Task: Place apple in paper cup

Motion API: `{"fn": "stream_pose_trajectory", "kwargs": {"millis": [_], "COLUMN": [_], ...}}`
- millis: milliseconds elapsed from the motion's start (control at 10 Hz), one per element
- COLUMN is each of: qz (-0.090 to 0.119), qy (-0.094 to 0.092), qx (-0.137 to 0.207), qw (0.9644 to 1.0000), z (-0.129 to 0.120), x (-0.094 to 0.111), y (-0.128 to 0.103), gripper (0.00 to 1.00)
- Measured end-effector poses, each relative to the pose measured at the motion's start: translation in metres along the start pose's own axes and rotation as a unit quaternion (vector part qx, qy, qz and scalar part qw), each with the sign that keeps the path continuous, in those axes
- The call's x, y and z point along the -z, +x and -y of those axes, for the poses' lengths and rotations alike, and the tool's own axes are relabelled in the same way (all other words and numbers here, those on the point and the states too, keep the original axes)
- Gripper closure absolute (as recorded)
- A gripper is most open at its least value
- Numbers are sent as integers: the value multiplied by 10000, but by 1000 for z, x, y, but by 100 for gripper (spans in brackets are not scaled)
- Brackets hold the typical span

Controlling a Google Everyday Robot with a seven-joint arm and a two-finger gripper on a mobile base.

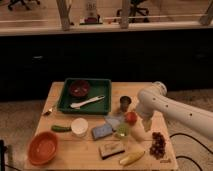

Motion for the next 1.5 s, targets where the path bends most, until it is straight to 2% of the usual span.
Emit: {"fn": "stream_pose_trajectory", "kwargs": {"millis": [600, 1000, 1500], "qz": [255, 319, 369], "qy": [145, 200, 178], "qx": [320, 434, 574], "qw": [9991, 9983, 9975], "z": [11, 19, 27], "x": [-9, -10, -11], "y": [-2, -3, -6], "gripper": [20, 20, 20]}}
